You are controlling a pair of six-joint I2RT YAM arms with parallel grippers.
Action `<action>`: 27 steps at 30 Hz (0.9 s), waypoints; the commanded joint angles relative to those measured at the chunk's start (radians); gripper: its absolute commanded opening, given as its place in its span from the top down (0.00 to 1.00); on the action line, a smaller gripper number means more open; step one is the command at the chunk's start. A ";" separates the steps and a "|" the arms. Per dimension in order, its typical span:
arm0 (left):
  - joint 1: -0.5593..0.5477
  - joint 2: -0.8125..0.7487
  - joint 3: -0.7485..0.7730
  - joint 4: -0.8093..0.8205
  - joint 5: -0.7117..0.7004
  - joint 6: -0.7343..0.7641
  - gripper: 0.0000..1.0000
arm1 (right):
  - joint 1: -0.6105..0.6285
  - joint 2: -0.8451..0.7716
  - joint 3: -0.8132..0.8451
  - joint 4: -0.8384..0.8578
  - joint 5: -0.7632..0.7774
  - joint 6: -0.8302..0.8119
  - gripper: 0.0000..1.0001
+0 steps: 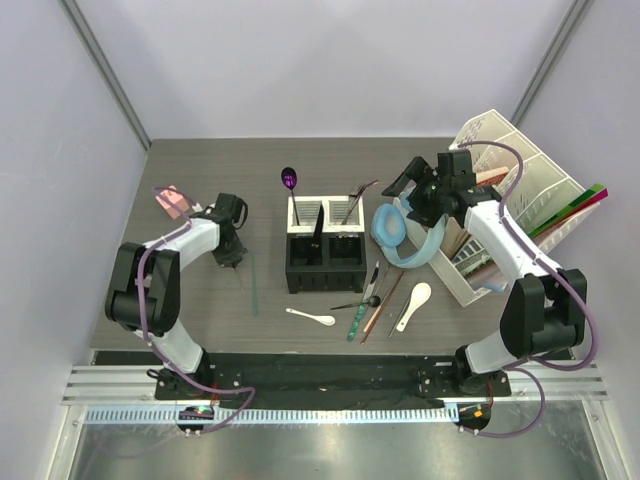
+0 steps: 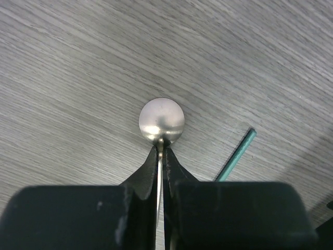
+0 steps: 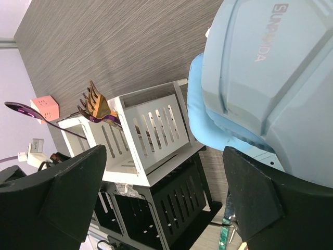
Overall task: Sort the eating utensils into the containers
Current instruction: Pick up the spoon from the center of the board.
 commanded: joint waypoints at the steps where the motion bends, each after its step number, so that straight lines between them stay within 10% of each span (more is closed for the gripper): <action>1: 0.004 -0.060 0.015 -0.044 0.035 0.042 1.00 | -0.010 -0.036 -0.007 -0.015 0.029 0.022 0.00; 16: -0.002 -0.188 0.202 -0.160 0.000 0.099 1.00 | -0.010 0.050 0.011 0.007 0.009 0.032 0.00; 27: -0.110 -0.073 0.662 -0.173 0.034 0.057 1.00 | -0.010 0.107 0.045 0.094 -0.037 0.119 0.00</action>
